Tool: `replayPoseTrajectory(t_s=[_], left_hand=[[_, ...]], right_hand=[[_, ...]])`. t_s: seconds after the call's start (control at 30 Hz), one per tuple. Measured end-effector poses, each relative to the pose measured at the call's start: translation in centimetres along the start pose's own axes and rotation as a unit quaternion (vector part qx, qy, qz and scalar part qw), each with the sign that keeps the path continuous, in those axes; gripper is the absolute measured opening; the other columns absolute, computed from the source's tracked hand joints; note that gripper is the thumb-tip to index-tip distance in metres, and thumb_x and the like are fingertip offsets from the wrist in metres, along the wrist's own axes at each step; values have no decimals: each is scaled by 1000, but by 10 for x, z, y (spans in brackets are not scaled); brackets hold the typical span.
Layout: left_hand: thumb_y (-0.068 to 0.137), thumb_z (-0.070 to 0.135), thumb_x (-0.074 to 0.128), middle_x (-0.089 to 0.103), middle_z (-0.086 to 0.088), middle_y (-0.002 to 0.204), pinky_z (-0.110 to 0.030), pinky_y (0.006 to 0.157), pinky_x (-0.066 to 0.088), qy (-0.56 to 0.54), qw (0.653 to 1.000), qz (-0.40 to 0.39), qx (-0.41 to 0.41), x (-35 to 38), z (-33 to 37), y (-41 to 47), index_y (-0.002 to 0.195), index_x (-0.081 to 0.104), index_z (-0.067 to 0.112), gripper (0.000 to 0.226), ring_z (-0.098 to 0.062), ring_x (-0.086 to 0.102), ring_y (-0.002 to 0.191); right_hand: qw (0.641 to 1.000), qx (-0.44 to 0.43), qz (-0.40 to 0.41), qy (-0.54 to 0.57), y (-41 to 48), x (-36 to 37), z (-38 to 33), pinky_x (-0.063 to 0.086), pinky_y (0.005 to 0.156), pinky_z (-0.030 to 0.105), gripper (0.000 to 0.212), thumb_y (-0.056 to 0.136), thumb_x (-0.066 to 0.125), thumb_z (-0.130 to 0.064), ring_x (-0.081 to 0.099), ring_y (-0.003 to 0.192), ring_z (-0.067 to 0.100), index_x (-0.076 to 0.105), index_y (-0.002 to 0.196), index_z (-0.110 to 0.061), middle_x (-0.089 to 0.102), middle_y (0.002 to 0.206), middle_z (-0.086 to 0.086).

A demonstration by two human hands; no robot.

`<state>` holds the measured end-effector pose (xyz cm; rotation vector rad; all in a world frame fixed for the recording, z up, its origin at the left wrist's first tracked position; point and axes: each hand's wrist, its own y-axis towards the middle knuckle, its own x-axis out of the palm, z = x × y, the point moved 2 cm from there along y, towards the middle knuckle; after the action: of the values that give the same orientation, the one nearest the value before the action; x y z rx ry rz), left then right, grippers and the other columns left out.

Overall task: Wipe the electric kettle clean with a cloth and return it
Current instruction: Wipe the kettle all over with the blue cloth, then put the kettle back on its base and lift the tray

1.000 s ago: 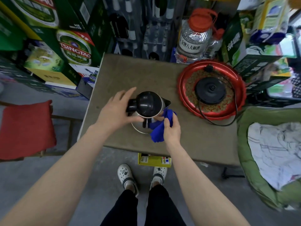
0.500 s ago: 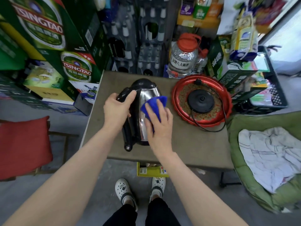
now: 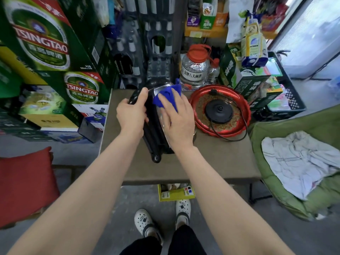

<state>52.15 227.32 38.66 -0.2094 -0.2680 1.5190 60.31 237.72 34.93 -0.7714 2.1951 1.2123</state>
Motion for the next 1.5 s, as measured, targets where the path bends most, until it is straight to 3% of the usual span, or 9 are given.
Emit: replayPoseTrajectory(t_s=[0.1,0.23,0.33,0.47,0.67,0.8,1.17,1.37,1.5], left_hand=[[83,40,74,52,-2,58,-29,44,40,-64,996,50,-34,-8,3,1,78,54,13,34,-14,43,42],[86,37,72,50,-1,56,-31,47,39,-93,994,37,-52,-15,-1,-4,83,53,13,31,-14,40,44],[85,36,73,49,0,55,-30,44,36,-69,997,9,-36,-19,-4,-5,92,52,10,34,-13,39,41],[82,40,74,46,2,53,-29,42,32,-11,996,-86,36,-27,-10,-4,88,48,12,38,-13,37,40],[80,43,73,50,2,56,-27,47,39,101,978,-133,125,-15,-6,-13,83,50,8,42,-13,44,43],[83,34,75,58,4,70,-18,48,43,135,966,-177,135,10,-2,-18,83,54,17,26,-7,51,53],[83,19,75,65,13,88,-4,66,42,207,921,-305,126,153,-15,-20,106,63,18,27,13,59,72],[69,49,77,68,2,117,-42,102,49,257,903,-330,94,229,-41,9,115,62,34,51,-15,64,105],[67,50,76,69,1,117,-42,106,47,252,910,-320,71,257,-57,22,116,62,33,54,-17,64,112]], right_hand=[[997,-62,-10,-45,-53,8,-1,40,112,47,37,99,59,-17,47,135,34,63,135,-22,55,147,10],[984,165,-14,63,-89,9,1,29,121,41,43,104,43,-28,32,146,30,45,148,-27,35,158,8],[908,380,31,173,-66,5,11,30,112,25,42,106,36,-31,39,140,20,46,146,-25,44,152,5],[766,591,-104,229,-59,22,79,44,107,44,39,98,41,-38,59,121,34,63,128,-24,64,134,11],[766,553,-272,183,-70,19,124,53,102,43,42,97,53,-15,66,112,30,56,139,-21,66,127,2],[804,507,-199,238,-25,-22,133,43,113,41,41,103,44,-14,55,129,22,52,143,-16,59,140,4],[771,463,-180,399,60,-103,235,49,97,35,64,89,32,5,60,126,21,44,144,-24,61,141,0],[764,489,-170,386,87,-114,312,35,119,44,86,81,33,13,42,144,22,20,159,-22,35,162,3],[775,485,-200,351,97,-104,347,31,122,45,83,87,32,15,34,148,20,21,159,-25,31,164,1]])
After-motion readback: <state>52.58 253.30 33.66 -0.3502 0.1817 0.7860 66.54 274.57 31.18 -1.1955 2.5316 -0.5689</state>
